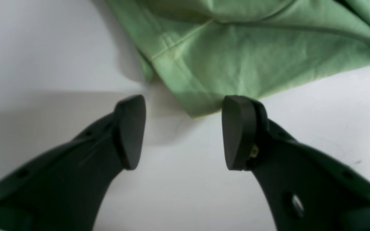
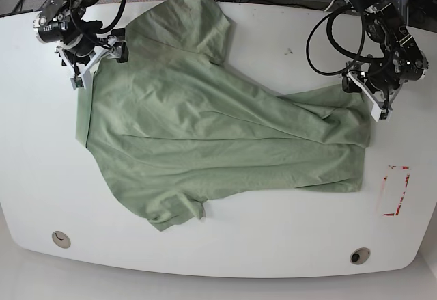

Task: Layout the t-shirt on the table in an organized manner, then fold the t-shirt properly
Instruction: 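Hold the shirt edges with both grippers, keeping it spread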

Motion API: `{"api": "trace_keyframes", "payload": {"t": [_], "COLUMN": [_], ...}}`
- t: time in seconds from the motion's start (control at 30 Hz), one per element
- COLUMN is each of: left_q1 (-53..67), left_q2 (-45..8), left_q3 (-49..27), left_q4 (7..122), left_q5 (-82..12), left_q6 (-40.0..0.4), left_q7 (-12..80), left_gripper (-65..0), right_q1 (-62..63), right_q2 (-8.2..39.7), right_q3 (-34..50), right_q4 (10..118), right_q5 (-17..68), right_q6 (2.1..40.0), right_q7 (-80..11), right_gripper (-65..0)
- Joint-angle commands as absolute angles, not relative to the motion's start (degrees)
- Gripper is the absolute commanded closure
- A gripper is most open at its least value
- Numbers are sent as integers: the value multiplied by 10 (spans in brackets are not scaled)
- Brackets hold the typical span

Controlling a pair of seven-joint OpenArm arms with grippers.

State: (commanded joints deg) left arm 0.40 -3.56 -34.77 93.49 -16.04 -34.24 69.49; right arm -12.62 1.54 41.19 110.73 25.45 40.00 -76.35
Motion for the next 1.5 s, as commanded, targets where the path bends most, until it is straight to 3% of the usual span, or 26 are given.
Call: {"api": "trace_keyframes", "payload": {"t": [0.13, 0.37, 0.87, 1.0, 1.13, 1.2, 1.5], "left_q1": [3, -7, -15, -16, -17, -20, -21], "left_q2": [-33, -33, -25, -25, -24, -23, -14], "left_q3": [-348, -348, -348, -348, -347, -347, -346], "left_q4": [935, 901, 898, 895, 895, 897, 941], "left_q5": [-160, -163, -164, -164, -165, -165, -165], "left_q6": [-340, -300, -300, -300, -301, -301, -320], "left_q7": [695, 694, 694, 694, 694, 694, 695], "left_gripper": [-358, -358, -347, -264, -114, -72, -42], "right_q1": [-126, -126, -126, -126, -125, -125, -124], "right_q2": [15, 15, 15, 15, 15, 15, 20], "right_q3": [412, 412, 412, 413, 424, 424, 426], "right_q4": [1107, 1107, 1107, 1107, 1107, 1107, 1107], "right_q5": [255, 255, 255, 255, 255, 255, 255], "right_q6": [400, 400, 400, 400, 400, 400, 400], "right_q7": [-764, -764, -764, -764, -764, -764, -764], "right_gripper": [-510, -510, -510, -510, -510, -510, -510]}}
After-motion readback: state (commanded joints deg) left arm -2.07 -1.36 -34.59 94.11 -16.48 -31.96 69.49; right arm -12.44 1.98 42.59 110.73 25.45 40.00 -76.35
